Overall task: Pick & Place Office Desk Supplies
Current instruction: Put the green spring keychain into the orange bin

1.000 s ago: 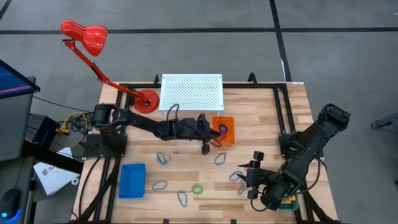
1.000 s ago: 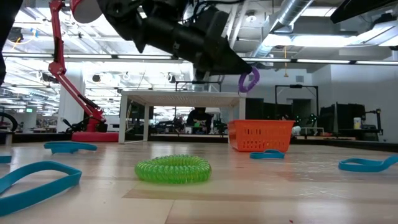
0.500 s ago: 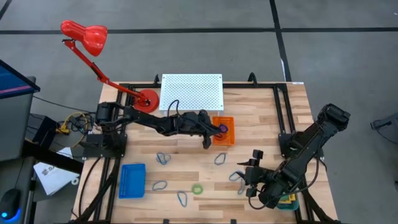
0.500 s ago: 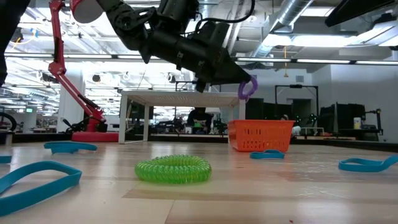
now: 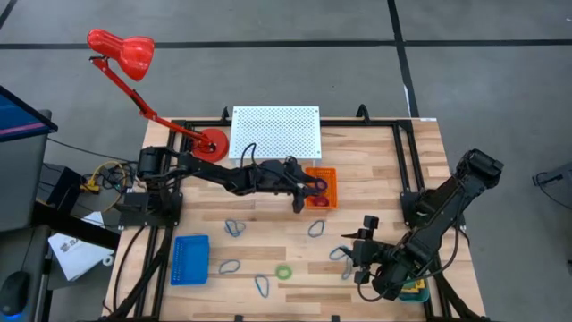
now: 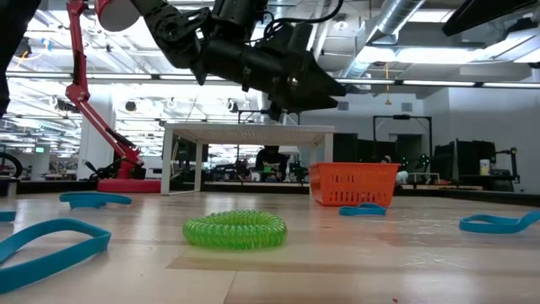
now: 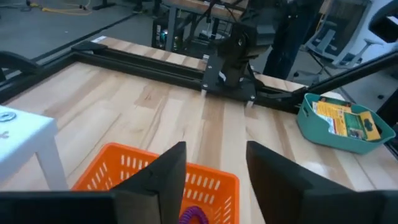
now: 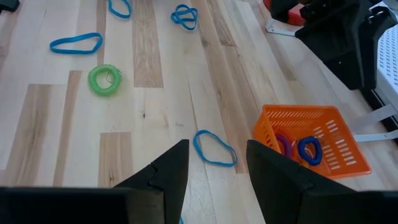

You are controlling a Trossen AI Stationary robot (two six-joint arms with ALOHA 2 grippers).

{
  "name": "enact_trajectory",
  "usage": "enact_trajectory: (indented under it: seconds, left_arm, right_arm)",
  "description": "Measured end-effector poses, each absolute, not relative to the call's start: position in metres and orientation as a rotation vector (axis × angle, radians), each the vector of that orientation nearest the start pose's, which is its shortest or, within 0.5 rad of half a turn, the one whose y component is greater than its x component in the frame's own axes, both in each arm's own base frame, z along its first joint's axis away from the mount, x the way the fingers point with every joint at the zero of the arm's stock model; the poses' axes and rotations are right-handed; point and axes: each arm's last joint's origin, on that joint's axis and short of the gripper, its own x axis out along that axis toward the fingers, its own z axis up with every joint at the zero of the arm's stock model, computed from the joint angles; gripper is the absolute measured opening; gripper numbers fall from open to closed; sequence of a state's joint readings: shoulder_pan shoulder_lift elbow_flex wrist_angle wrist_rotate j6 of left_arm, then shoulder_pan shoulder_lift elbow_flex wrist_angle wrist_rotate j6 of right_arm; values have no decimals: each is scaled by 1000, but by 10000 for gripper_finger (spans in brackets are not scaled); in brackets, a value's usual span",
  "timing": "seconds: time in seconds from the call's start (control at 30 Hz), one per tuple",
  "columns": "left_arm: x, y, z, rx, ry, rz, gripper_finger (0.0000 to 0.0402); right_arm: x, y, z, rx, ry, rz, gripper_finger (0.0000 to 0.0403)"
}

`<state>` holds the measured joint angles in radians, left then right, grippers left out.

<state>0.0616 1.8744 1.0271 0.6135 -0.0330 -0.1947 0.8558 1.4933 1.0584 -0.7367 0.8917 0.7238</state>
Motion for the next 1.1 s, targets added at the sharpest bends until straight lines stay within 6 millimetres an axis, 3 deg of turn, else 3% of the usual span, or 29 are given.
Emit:
enact_trajectory:
  seconds: [0.17,0.3,0.47,0.73,0.9,1.1]
  left_arm:
    - [396,22,191,-262,273,21,169]
    - [383,9,189,-359,485,-125,168]
    - [355,-31,201,-372,723,-198,172]
    - [305,-104,236,-450,849,-153,169]
    - [284,-142,231,-484,921,-111,168]
    - [299,-176,204,-456,837,-141,168]
  right_arm:
    - [200,197,239,-210,673,-287,157]
    - [198,197,238,-193,678,-289,157]
    - [194,201,238,-189,675,-276,157]
    - [193,203,238,-167,664,-274,157]
    - [194,203,238,-165,664,-276,157]
    - [196,201,238,-164,663,-287,157]
